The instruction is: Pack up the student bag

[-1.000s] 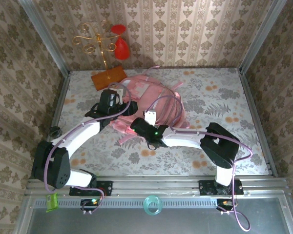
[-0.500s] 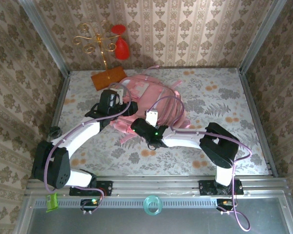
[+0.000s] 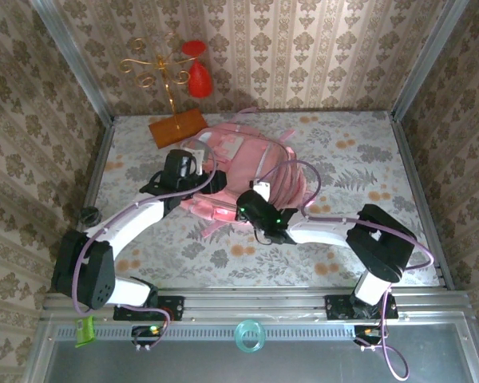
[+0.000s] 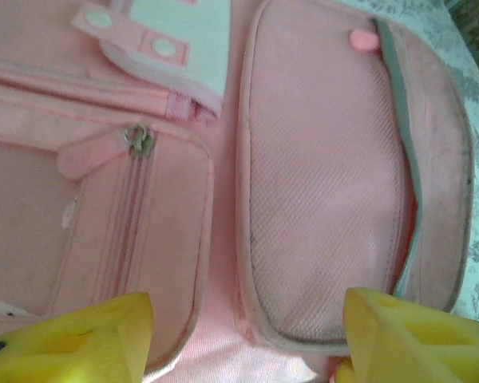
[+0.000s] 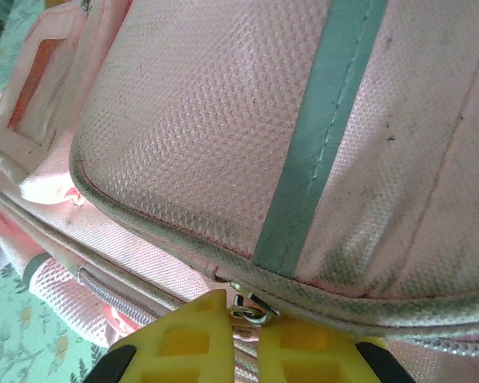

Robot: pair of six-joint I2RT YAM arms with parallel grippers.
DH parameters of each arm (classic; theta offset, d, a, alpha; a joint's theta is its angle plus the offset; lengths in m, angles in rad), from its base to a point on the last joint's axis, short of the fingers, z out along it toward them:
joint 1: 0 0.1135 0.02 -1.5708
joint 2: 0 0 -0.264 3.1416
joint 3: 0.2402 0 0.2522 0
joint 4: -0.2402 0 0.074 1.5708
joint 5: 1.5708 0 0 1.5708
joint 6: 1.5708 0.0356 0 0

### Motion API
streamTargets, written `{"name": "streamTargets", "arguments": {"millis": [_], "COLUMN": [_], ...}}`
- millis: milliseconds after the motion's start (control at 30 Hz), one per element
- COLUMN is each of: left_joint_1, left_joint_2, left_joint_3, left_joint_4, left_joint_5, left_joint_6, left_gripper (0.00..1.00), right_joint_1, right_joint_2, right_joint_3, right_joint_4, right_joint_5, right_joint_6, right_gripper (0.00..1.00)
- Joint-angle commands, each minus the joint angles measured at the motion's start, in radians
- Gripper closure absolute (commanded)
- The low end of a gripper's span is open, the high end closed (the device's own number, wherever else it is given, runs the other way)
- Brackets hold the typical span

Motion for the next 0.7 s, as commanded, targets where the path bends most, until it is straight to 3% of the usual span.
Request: {"name": "streamTargets", "arguments": {"millis": [0,133,333,667], "left_joint_1": [-0.009,-0.009,-0.013,-0.013], "left_joint_2": [-0.01,-0.011,-0.013,-0.003], "left_joint_3": [-0.027,-0.028,-0.024,-0.01], "left_joint_4": [-0.008,-0.013,-0.014,-0.023], "left_joint_5": [0.005,0.008,0.017,0.031], "left_joint_6": [0.038,0.042,0.046,0.056], "left_gripper": [0.35,0.35,0.35,0.35], "right_joint_1": [-0.029,-0.052,-0.054,-0.004], "right_joint_2": [-0.057,-0.089,-0.045,0.015], "right_joint_3": [-0.038,-0.084,-0.024,0.123], "right_joint_4": [0.101,0.163,-0.016,-0.301], "right_joint_5": [-0.111,-0.14,-0.018,0.164], "right_joint_6": [-0.03,-0.02,0.039,0.031], "right_gripper": [0.96,0.87,0.71,0.71]}}
